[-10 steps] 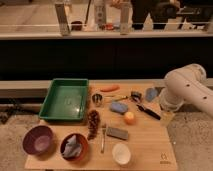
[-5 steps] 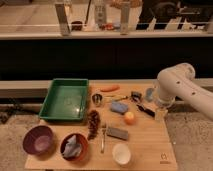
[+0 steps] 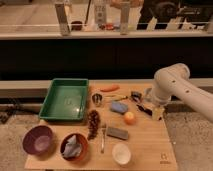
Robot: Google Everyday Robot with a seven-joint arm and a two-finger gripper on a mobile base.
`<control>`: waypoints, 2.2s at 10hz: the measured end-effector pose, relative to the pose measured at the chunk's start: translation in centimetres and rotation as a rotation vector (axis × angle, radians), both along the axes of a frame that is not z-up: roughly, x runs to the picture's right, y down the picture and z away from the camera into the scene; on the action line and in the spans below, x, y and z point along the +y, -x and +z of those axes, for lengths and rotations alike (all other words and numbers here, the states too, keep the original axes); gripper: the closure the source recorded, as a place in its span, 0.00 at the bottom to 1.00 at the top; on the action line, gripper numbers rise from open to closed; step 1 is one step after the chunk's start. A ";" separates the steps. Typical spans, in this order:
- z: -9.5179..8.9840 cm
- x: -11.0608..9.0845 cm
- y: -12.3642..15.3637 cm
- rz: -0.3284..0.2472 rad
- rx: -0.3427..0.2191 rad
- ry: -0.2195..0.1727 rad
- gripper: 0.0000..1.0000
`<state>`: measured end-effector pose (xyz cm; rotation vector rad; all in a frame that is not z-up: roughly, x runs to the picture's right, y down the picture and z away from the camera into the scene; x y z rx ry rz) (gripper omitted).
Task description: Place brush in tray
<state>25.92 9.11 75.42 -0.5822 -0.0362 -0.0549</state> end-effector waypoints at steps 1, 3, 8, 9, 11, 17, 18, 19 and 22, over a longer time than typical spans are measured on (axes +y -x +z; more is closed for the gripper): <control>0.3 0.2 -0.1 -0.001 -0.003 0.006 0.20; 1.7 0.2 0.2 -0.008 -0.018 0.011 0.20; 4.8 -0.1 0.0 -0.018 -0.034 0.025 0.20; 5.2 0.0 0.0 -0.017 -0.037 0.029 0.20; 6.4 -0.2 -0.1 -0.010 -0.043 0.034 0.20; 9.8 0.1 -0.5 0.008 -0.053 0.059 0.20; 10.0 0.1 -0.7 0.010 -0.053 0.062 0.20; 10.6 0.4 -0.9 0.015 -0.051 0.066 0.20; 12.8 1.3 -0.9 0.025 -0.056 0.078 0.20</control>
